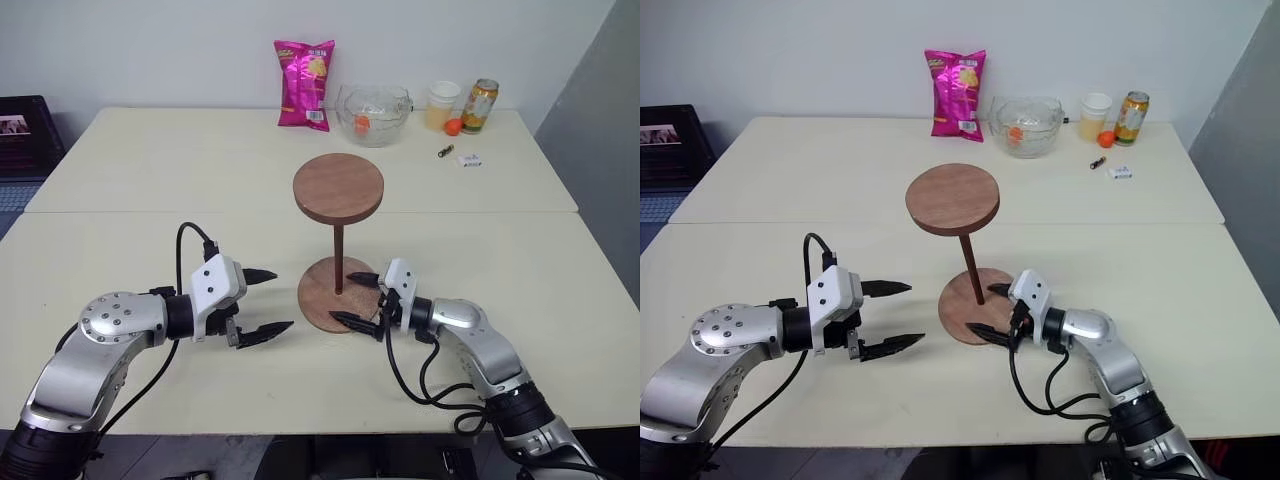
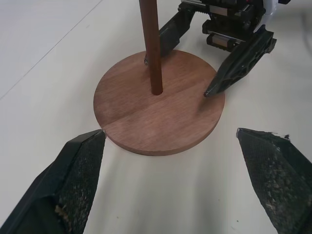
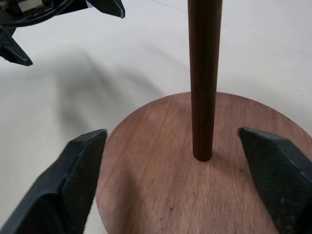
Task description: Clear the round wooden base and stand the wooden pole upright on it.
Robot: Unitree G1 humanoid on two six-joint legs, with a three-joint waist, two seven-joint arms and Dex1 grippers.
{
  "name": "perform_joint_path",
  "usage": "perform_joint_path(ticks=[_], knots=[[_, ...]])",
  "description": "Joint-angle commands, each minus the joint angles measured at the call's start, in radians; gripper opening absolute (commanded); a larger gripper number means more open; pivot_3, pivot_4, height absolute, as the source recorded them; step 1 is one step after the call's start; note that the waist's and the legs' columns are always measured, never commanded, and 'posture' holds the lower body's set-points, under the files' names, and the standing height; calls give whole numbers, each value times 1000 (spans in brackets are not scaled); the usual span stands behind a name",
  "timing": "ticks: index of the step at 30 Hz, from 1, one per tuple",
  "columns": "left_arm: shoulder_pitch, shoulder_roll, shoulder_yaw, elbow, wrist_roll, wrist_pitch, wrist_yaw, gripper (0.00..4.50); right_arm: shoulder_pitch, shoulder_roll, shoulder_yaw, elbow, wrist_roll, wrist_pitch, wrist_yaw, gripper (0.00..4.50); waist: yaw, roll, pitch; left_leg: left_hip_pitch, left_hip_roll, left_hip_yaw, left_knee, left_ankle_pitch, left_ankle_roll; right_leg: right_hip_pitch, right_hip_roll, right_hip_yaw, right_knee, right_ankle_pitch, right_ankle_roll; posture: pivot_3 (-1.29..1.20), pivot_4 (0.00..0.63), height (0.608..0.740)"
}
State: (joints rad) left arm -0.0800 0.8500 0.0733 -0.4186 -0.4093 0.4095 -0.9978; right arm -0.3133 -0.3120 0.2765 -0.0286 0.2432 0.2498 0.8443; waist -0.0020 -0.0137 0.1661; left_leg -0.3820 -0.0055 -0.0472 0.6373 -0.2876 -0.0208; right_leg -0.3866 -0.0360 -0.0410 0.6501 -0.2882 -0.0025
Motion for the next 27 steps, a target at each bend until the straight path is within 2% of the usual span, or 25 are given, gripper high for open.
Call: perform_joint_path(ticks=[1,8,14,19,22,27], knots=[[-6,-2,12,-15,-6,-19,-1,4500,-1,-26,-27,-60,14,-13,17,4445,0,0,0,0,0,0,1,0,0,0,0,0,1,0,0,0,150,740],[-2,-11,24,-24,-21,-22,4,4500,-14,-96,-30,-103,-2,3,35,4445,0,0,2,0,0,0,8,0,0,1,0,1,6,0,1,0,150,740],[-12,1,51,-31,-34,18,24,4500,-32,-233,-90,-166,42,64,108,4445,0,-2,5,0,0,0,9,0,0,0,0,1,11,0,1,0,150,740],[-13,35,64,-45,-24,49,30,4500,-27,-344,-167,-236,131,129,190,4445,1,-3,6,0,0,0,9,0,0,0,0,1,11,0,1,0,150,740],[3,60,78,-40,-11,31,19,4500,10,-456,-253,-312,218,175,274,4445,1,-3,8,0,0,0,9,0,0,0,0,1,11,0,1,0,150,740],[-29,63,92,-21,-33,35,18,4500,48,-542,-344,-367,290,215,296,4445,4,-6,12,0,0,0,9,0,1,0,0,1,11,0,1,0,150,740]])
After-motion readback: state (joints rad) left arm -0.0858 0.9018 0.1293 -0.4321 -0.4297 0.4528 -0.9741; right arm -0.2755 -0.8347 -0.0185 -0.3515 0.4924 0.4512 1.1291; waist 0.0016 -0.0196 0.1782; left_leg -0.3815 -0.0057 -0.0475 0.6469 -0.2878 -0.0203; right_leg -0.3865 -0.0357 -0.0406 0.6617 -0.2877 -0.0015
